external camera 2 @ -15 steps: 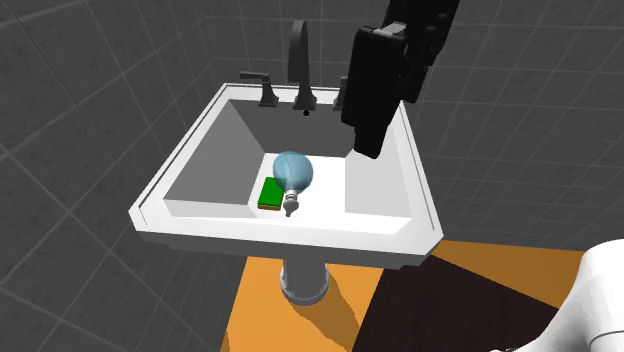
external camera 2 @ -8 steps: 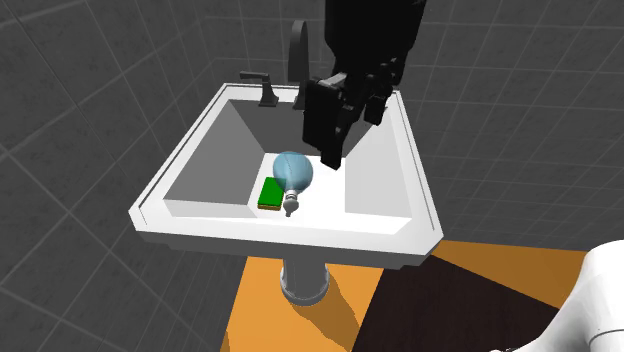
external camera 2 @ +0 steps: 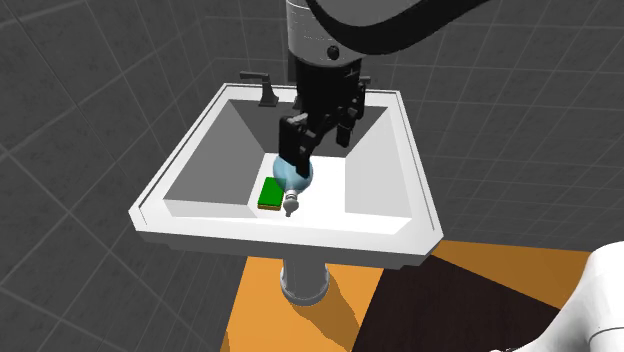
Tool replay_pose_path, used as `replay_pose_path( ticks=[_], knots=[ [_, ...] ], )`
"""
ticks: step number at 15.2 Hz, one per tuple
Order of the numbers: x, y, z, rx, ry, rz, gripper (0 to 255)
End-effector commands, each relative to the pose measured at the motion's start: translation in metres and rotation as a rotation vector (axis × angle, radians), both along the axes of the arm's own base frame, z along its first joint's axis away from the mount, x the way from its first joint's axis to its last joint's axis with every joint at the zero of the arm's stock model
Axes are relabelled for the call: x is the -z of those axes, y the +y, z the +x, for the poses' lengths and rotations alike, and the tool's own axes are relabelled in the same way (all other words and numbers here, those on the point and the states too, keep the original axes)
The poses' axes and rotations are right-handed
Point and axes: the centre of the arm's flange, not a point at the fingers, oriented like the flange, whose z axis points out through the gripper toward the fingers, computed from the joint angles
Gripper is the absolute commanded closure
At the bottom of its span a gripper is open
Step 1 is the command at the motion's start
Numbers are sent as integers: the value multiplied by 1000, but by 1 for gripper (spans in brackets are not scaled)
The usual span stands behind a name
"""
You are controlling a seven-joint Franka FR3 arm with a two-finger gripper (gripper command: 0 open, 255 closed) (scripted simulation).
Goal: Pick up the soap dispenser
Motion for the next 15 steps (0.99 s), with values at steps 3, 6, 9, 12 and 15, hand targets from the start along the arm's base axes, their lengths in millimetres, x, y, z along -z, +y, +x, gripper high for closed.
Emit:
replay_pose_path(
  ticks=[3,6,9,12,15],
  knots=[
    [38,-23,31,52,3,20,0],
    [69,-41,51,91,7,36,0],
    [100,-59,71,130,10,51,0],
    [131,-77,90,169,14,66,0],
    [163,-95,108,207,17,82,0]
  ],
)
